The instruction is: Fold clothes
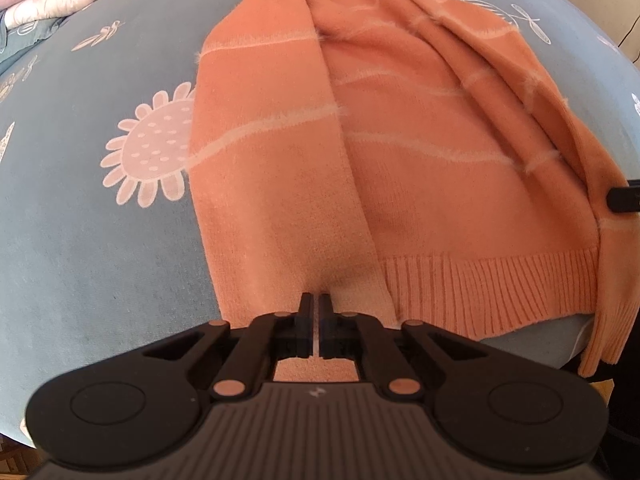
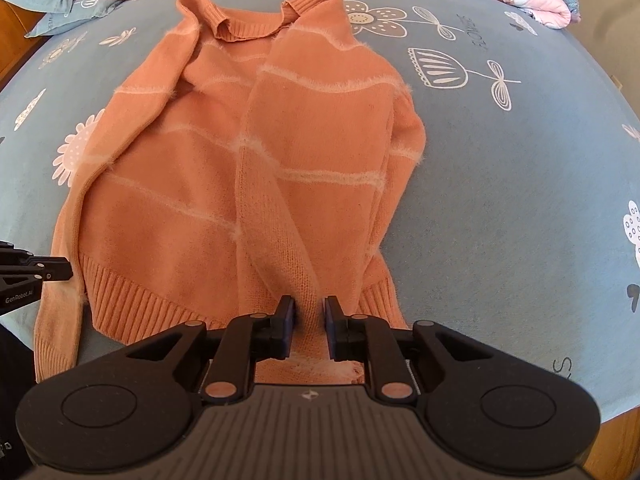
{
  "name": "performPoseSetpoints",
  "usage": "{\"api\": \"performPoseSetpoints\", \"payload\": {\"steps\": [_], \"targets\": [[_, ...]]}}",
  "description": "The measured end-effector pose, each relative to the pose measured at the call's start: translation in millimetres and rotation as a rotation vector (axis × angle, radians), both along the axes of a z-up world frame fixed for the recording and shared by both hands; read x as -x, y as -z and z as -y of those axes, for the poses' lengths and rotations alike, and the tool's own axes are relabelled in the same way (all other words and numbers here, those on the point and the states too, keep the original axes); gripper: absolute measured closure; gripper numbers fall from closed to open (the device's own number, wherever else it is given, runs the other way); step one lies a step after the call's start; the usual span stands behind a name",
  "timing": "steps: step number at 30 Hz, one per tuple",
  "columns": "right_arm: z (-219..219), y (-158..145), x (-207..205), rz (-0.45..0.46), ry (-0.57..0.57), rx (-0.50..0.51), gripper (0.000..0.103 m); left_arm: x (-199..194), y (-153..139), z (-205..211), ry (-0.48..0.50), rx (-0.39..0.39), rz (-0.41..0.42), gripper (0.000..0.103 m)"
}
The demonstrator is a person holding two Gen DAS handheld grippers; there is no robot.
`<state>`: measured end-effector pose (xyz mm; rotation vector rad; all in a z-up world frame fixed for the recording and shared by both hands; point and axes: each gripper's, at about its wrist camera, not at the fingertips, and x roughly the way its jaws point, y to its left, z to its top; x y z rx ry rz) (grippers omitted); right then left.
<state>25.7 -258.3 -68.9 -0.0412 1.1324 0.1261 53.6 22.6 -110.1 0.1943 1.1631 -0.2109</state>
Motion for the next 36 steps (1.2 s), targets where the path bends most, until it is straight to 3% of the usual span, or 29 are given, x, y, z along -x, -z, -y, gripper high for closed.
{"api": "performPoseSetpoints", "payload": {"steps": [2,4,9,12,20,28,36], "targets": [[1,1,1,0.000,-0.003,-0.004,0.082,0,-2,1,0.004,-0.005,0.010,0.103],[0,1,2,0.012,-0.023,-0.004,0.089,0,-5,1,0.009,-0.015,0.023,0.103],[2,0,3,0.019,-0.028,-0.015,0.090,-2,-14,-1,0.010,-0.019,0.047,0.103],[5,-3,2,0.020,-0.035,-0.006,0.090,-1,-19,1,0.028,-0.061,0.074,0.103],[30,-29,-16,0.076,-0.050,0.092,0.091,-5,-21,-9,0.000,-0.008,0.052,0.103],[103,-86,-77,0.228,0.022,0.308,0.091,-7,-16,-17,-0.048,0.008,0.009,0.103],[180,-107,-178,0.317,0.145,0.432,0.092,-22,-19,-11,-0.084,-0.002,-0.017,0.100]]}}
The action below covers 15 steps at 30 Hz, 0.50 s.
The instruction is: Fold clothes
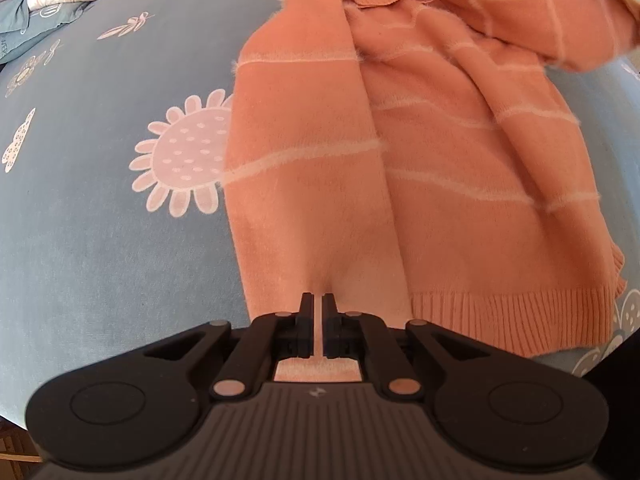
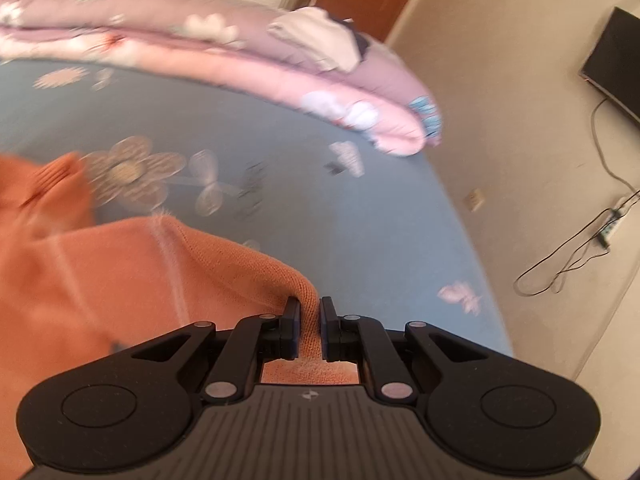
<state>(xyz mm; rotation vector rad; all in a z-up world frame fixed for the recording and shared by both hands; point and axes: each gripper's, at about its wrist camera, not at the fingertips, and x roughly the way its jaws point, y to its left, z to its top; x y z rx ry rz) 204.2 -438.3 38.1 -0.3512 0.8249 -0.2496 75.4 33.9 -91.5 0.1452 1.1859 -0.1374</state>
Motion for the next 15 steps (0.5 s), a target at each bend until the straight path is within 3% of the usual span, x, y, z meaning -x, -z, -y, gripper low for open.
{"api": "performPoseSetpoints", "payload": {"steps": [9,12,15], "targets": [[73,-2,-119,0.032,0.159,-0.009,0.092,-26,-7,8,-0.029,-0.029,0.003,0.100],[89,28,-145,-0.017,0.229,-0.003,0.092,-33,-7,9,-0.037,-0.031,0.006,0.100],[96,77,-160,-0.082,0.281,0.061,0.092,-36,-5,10,-0.039,-0.032,0.005,0.100]]}}
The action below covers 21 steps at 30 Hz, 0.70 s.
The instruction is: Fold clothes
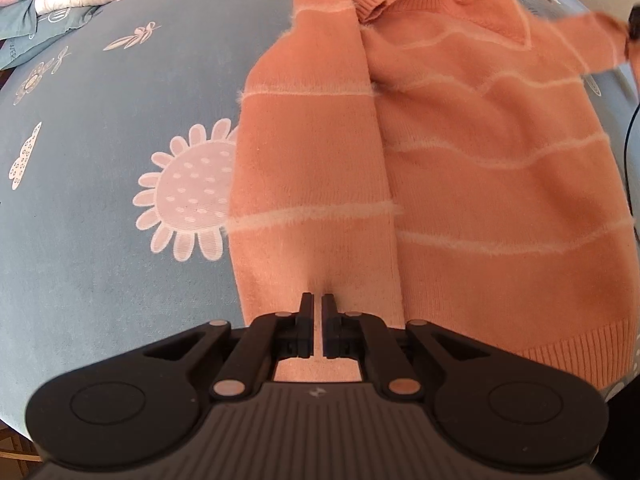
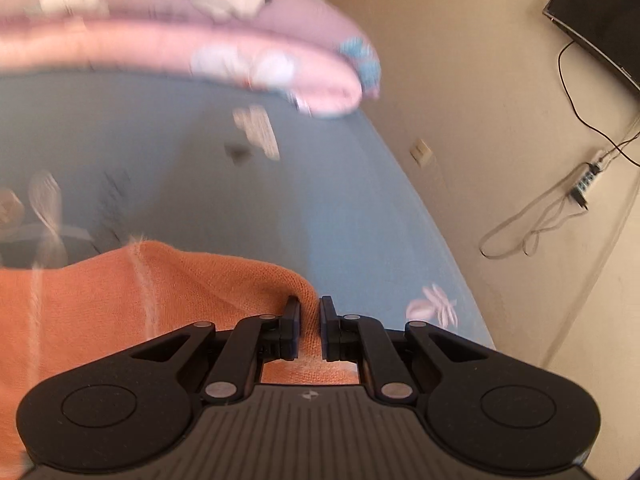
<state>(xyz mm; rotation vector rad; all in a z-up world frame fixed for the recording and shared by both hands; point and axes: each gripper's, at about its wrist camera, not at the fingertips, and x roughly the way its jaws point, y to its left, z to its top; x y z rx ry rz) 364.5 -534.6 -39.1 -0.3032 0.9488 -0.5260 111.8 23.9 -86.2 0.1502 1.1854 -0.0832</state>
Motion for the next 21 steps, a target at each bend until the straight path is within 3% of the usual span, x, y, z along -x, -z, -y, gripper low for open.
{"api": "performPoseSetpoints", "payload": {"steps": [5,7,9,14,21], "targets": [[-1,66,4,-0.076,0.027,0.047,0.090,-2,3,2,-0.008,0.005,-0.006,0.100],[1,70,10,-0.067,0.032,0.011,0.076,-1,2,2,-0.007,0.009,-0.003,0.100],[1,64,16,-0.065,0.004,-0.021,0.069,0,0,1,-0.005,0.018,-0.001,0.100],[-14,16,42,-0.054,-0.099,-0.136,0.065,11,-7,-1,0.013,0.081,-0.002,0.099],[-85,-30,88,-0.149,-0.313,-0.276,0.064,36,-8,3,0.067,0.123,-0.021,0.096]]}}
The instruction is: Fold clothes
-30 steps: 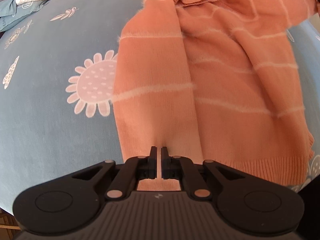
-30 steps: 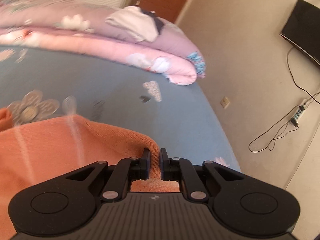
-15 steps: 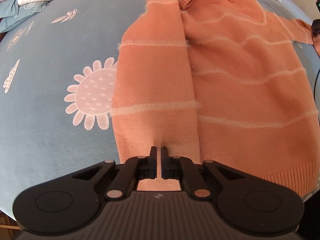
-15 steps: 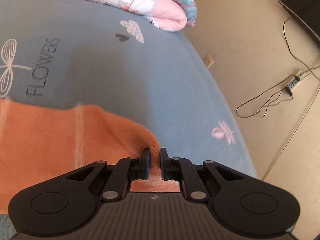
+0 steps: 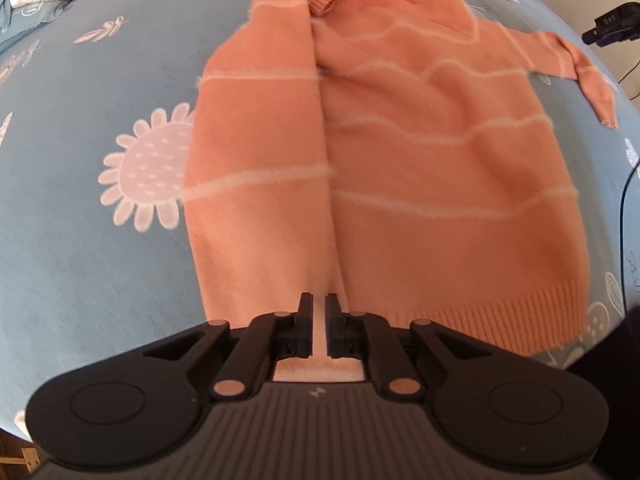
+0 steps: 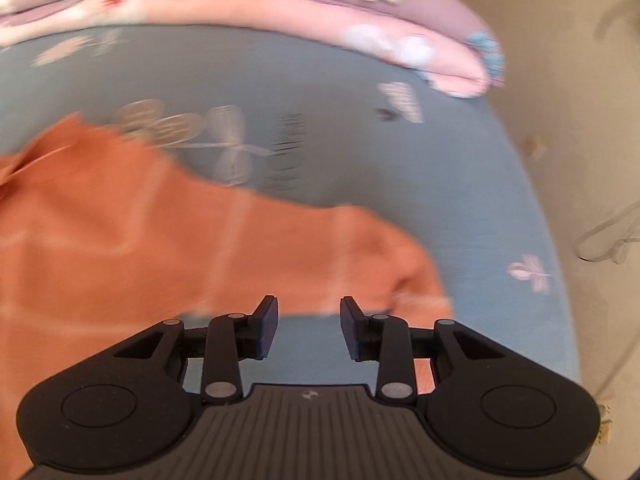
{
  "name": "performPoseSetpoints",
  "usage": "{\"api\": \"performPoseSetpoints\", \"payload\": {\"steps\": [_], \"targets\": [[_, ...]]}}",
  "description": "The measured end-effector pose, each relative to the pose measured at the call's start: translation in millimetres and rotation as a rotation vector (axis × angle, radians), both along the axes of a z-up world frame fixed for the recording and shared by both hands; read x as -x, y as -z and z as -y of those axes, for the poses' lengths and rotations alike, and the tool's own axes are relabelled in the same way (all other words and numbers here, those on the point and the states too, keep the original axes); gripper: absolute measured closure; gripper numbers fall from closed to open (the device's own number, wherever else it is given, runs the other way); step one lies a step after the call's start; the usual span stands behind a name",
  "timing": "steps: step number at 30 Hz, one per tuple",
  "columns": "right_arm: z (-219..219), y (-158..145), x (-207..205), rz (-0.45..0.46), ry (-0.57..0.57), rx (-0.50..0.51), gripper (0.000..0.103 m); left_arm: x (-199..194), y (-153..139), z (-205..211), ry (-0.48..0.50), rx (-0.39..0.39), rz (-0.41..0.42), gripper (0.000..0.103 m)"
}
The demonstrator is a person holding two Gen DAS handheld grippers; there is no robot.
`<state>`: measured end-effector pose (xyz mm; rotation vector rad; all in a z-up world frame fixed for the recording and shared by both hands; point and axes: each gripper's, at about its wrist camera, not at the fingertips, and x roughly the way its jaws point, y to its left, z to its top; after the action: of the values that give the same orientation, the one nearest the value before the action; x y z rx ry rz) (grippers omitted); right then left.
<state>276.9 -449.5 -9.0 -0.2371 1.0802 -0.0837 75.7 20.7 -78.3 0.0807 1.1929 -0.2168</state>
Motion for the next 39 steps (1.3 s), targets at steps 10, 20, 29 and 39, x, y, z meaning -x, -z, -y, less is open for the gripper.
{"api": "performPoseSetpoints", "payload": {"steps": [10,20,29,39], "targets": [[-126,-19,104,-0.044,-0.219,-0.134,0.059,22,13,5,-0.020,-0.004,0.038,0.057],[-211,36,174,-0.186,-0.304,-0.383,0.059,3,24,8,-0.024,-0.033,0.073,0.090],[-230,60,198,-0.222,-0.292,-0.440,0.059,-13,-32,-46,-0.031,0.064,0.096,0.091],[-255,89,197,-0.262,-0.316,-0.421,0.059,-81,-62,-130,-0.172,-0.148,0.199,0.093]]}}
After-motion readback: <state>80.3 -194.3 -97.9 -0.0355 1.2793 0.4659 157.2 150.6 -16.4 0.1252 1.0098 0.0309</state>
